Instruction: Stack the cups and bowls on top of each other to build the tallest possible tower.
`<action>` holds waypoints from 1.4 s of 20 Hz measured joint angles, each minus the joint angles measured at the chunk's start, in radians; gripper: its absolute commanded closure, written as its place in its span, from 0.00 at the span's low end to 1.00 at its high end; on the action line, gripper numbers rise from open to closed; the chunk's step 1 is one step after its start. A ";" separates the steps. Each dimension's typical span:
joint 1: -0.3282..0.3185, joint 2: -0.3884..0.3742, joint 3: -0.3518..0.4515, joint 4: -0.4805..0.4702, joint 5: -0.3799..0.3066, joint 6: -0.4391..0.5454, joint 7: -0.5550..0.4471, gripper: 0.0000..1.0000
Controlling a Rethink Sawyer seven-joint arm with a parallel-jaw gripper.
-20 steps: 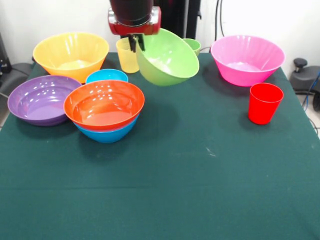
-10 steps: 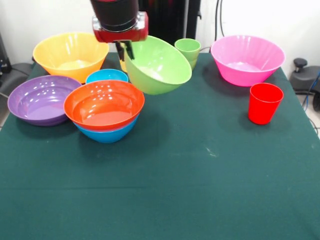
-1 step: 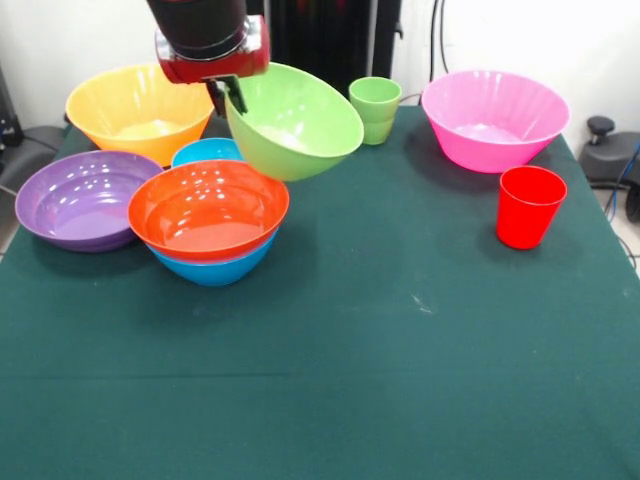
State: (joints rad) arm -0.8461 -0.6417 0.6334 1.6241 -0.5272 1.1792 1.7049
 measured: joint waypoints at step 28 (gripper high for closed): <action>-0.085 0.030 0.044 -0.116 -0.001 0.089 -0.181 1.00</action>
State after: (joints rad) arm -0.9311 -0.6112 0.6772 1.5080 -0.5277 1.2681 1.5244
